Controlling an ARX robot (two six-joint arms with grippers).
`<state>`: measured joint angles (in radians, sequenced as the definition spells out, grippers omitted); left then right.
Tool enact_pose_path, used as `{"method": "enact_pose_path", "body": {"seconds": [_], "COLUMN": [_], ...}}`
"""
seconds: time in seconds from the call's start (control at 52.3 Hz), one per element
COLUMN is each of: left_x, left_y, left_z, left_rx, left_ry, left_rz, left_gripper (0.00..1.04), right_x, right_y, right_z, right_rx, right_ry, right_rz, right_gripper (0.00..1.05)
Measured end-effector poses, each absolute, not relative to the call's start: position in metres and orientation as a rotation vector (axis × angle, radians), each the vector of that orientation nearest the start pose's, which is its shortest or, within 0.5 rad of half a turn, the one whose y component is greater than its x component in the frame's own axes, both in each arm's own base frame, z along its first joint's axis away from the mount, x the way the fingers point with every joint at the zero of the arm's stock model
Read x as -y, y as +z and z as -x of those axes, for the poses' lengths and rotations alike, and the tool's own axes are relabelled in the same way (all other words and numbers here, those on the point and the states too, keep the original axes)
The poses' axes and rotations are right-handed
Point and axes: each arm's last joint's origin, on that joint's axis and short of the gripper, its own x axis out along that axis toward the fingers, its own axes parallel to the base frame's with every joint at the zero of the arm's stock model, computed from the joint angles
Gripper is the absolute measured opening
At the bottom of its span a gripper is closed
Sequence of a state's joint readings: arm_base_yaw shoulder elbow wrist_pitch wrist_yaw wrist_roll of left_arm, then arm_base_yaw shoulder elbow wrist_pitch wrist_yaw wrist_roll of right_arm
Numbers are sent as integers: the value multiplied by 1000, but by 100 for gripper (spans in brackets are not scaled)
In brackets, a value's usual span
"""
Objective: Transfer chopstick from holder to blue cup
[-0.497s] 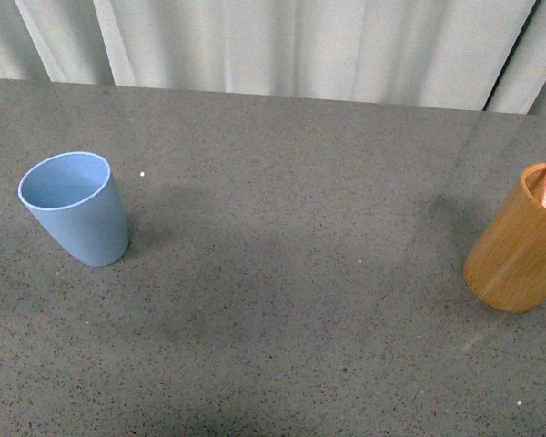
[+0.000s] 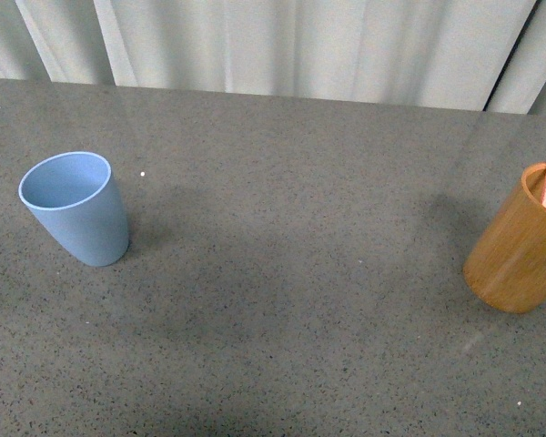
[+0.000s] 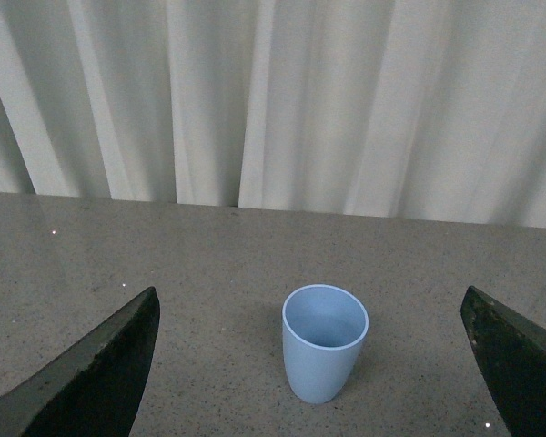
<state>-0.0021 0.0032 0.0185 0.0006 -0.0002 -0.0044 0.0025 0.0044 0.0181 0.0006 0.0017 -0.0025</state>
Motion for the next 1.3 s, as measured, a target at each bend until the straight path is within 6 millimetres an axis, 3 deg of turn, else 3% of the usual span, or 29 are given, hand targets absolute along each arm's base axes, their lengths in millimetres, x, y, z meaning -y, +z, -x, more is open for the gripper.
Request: {"method": "enact_pose_path", "body": {"seconds": [0.611,0.669,0.745,0.841,0.955,1.089,1.223,1.299], "left_x": [0,-2,-6,-12,-14,-13,-2,5], "left_y": [170,167,173,191,199,193,177,165], "left_z": [-97,-99,-119,-156,-199,-269,-309,-321], "left_rx": [16,-135,-327,-443,-641,-815,-884,-922], "left_ry": [-2,124,216,182,127,133,137,127], "left_rz": [4,84,175,199,216,205,165,149], "left_gripper": [98,98,98,98,98,98,98,98], "right_x": [0,0,0,0,0,0,0,0], "right_y": [169,169,169,169,169,169,169,169], "right_z": [-97,-97,-97,-97,-97,-97,-97,-97], "right_rx": [14,14,14,14,14,14,14,14], "right_ry": [1,1,1,1,1,1,1,1], "right_rz": [3,2,3,3,2,3,2,3], "right_gripper": [95,95,95,95,95,95,95,95]}}
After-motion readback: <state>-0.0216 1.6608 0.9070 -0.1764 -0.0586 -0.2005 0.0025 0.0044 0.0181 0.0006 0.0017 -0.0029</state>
